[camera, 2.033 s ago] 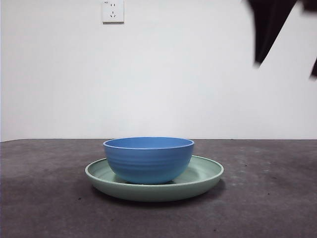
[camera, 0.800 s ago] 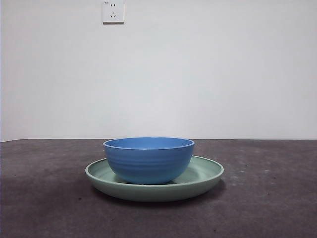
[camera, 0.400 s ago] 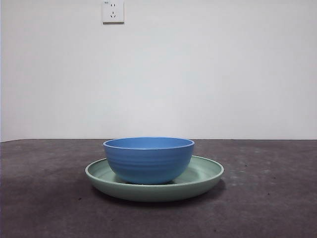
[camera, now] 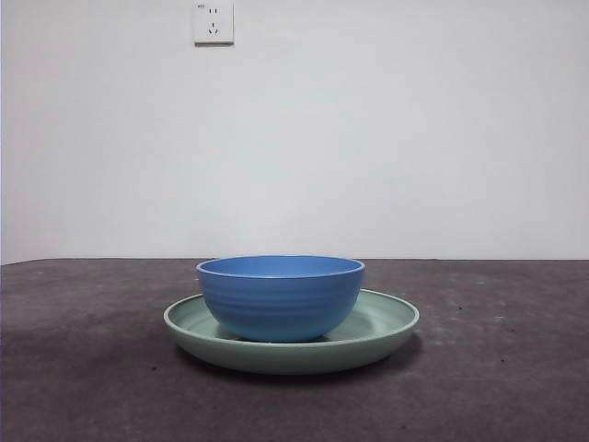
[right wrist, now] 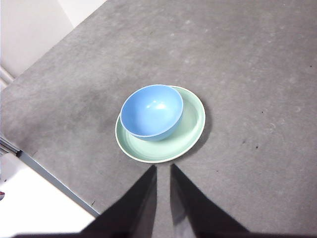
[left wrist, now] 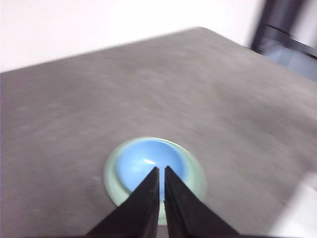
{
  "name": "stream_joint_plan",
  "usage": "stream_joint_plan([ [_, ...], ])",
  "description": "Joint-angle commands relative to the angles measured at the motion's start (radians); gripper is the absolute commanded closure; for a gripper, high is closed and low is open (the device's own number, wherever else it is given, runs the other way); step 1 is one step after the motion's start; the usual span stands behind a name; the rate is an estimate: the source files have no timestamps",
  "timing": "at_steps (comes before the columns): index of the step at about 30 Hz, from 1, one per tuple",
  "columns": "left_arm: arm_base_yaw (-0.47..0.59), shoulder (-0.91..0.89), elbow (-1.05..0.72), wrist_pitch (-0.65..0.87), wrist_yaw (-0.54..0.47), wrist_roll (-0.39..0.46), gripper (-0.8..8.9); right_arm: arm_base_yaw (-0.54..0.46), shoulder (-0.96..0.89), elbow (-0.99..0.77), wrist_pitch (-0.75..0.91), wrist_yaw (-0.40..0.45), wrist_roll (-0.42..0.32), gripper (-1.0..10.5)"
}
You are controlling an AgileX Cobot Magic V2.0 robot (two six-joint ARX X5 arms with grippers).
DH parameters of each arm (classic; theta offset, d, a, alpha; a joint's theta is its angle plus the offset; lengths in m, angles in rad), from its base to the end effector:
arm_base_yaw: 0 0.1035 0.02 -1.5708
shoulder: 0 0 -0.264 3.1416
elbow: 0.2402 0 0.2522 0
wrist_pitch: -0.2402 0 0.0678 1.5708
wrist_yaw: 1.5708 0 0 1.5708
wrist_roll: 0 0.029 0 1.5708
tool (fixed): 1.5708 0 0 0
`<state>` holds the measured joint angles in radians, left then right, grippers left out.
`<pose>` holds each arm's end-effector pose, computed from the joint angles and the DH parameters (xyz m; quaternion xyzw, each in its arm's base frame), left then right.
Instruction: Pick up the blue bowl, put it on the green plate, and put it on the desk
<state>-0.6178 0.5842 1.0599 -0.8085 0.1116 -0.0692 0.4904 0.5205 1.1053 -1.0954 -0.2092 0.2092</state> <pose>0.0645 -0.0498 0.3831 0.0096 0.1724 -0.3460 0.9222 0.0377 0.0270 0.3730 0.0597 0.2833 0.3037 0.9077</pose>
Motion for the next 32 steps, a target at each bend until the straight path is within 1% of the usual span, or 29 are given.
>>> stream_joint_plan([
  [1,0.115,-0.014,-0.155,0.168,0.001,-0.002,7.95,0.006,0.006,0.009,0.010,0.000,-0.008,9.1],
  [5,0.286,-0.084,-0.399,0.434,0.001,-0.003,7.95,0.006,0.006,0.009,0.010,0.000,-0.008,9.1],
  [7,0.349,-0.129,-0.504,0.514,0.001,-0.013,7.95,0.006,0.006,0.009,0.010,0.000,-0.008,9.1],
  [11,0.449,-0.219,-0.689,0.608,-0.002,-0.010,7.95,0.006,0.006,0.009,0.010,0.000,-0.008,9.1],
  [15,0.528,-0.286,-0.834,0.704,-0.002,-0.019,7.95,0.006,0.006,0.009,0.010,0.000,-0.008,9.1],
  [17,0.558,-0.315,-0.887,0.727,-0.002,-0.033,7.95,0.006,0.006,0.009,0.010,0.000,-0.008,9.1],
  [22,0.595,-0.386,-0.945,0.717,-0.009,-0.049,7.95,0.006,0.006,0.009,0.010,0.000,-0.008,9.1],
  [27,0.601,-0.444,-0.956,0.692,-0.070,-0.050,7.95,0.006,0.006,0.009,0.010,0.000,-0.008,9.1],
  [32,0.602,-0.493,-0.975,0.692,-0.086,-0.050,7.95,0.006,0.006,0.009,0.010,0.000,-0.008,9.1],
])
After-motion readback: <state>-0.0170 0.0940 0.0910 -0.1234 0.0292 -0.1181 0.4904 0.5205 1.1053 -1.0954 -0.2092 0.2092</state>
